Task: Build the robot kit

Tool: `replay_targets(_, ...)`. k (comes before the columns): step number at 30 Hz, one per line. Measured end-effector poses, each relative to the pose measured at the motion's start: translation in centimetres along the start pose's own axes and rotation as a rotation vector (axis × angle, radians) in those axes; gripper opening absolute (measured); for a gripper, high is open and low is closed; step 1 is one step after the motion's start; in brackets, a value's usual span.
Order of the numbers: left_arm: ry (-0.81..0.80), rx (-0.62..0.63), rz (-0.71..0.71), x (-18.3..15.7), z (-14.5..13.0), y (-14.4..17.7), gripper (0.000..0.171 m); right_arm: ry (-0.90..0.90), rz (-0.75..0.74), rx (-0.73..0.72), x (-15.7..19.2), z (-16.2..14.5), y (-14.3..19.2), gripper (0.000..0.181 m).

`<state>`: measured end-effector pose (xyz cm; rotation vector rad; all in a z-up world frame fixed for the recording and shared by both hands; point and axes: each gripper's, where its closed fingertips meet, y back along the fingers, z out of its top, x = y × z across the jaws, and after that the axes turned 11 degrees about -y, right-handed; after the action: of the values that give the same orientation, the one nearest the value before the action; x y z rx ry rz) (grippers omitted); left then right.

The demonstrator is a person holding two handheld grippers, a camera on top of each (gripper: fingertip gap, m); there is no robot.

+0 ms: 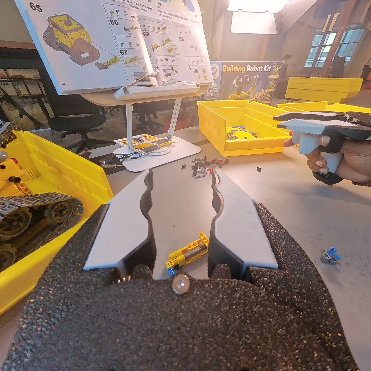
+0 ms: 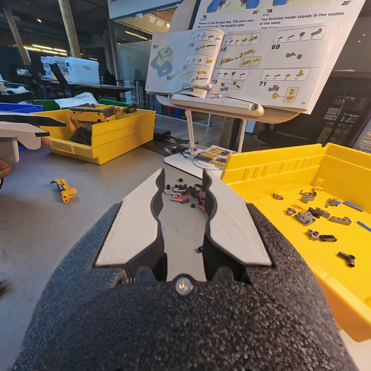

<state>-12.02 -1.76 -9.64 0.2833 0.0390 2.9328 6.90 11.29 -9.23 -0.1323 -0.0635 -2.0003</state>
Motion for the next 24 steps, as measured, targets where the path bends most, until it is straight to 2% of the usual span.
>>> replay_targets(4, 0.001, 0.003, -0.005, -0.1, -0.1, -0.1, 0.057, -0.003, 0.003, -0.027, -0.1, 1.5, -1.2, 0.029)
replay_targets(9, -0.006, 0.004, -0.01, -0.4, -0.1, -0.1, 0.057, 0.043, -0.001, -0.092, -0.3, 5.4, -4.3, 0.019)
replay_targets(15, -0.027, 0.011, -0.008, -0.5, -0.1, -0.1, 0.057, 0.036, -0.031, -0.098, -2.5, 8.1, -10.8, 0.007)
replay_targets(20, -0.034, 0.018, -0.01, -0.5, -0.3, -0.2, 0.057, 0.079, -0.078, -0.023, -4.6, 8.4, -16.5, 0.012)
replay_targets(24, -0.016, 0.021, -0.014, -0.3, -0.4, -0.3, 0.057, 0.126, -0.088, 0.027, -5.0, 9.3, -19.9, 0.014)
